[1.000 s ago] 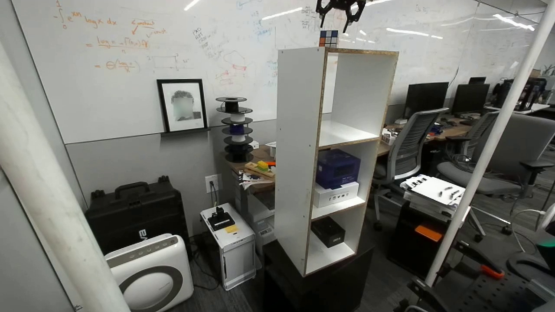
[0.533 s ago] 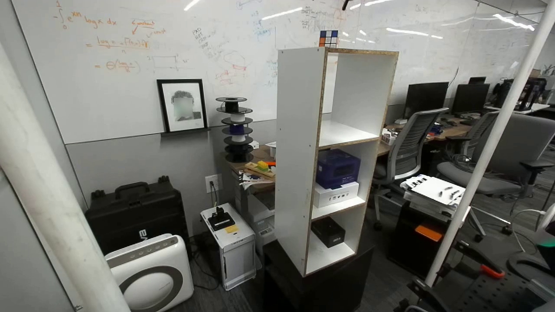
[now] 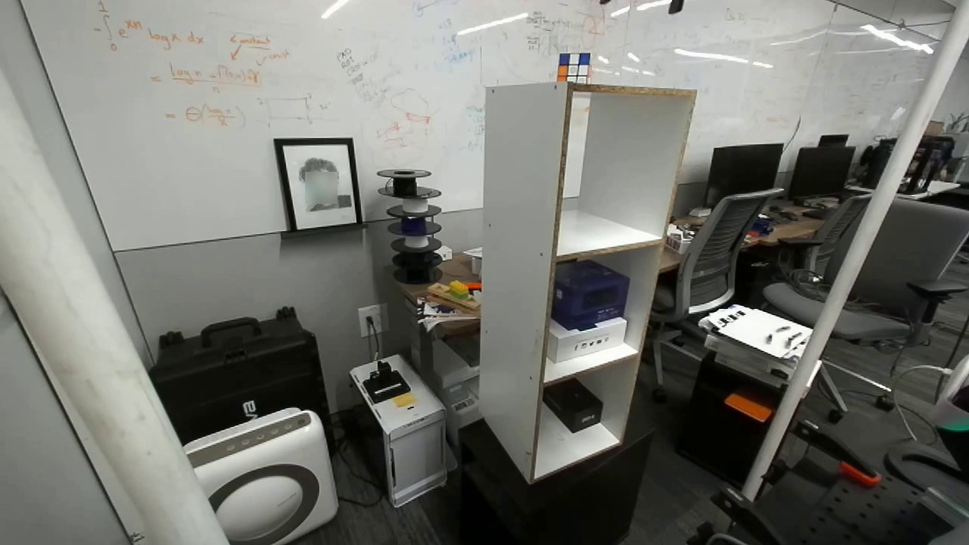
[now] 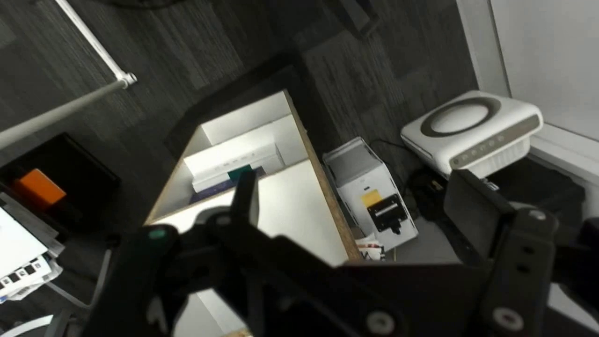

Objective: Put the rubik's cube on the top of the shelf

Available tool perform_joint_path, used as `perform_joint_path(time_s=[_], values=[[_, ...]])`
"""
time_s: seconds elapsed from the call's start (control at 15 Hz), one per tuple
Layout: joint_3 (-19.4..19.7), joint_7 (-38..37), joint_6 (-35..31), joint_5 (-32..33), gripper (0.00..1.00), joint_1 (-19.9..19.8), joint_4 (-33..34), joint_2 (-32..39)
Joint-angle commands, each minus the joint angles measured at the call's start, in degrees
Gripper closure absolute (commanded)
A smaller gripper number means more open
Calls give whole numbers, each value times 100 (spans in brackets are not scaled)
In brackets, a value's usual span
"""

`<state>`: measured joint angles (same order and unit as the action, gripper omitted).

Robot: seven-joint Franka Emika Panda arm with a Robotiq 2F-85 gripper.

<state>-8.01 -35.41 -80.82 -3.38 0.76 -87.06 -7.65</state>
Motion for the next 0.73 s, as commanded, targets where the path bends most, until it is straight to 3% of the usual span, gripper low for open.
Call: perform_joint_path(time_s=[0.0, 0.47, 0.53, 0.67], values=[[220, 402, 268, -59, 0, 3, -1072, -635], [443, 894, -501, 266, 0, -147, -3007, -1146], [404, 730, -151, 200, 0, -144, -2488, -828], [412, 739, -204, 206, 0, -156, -2646, -812]])
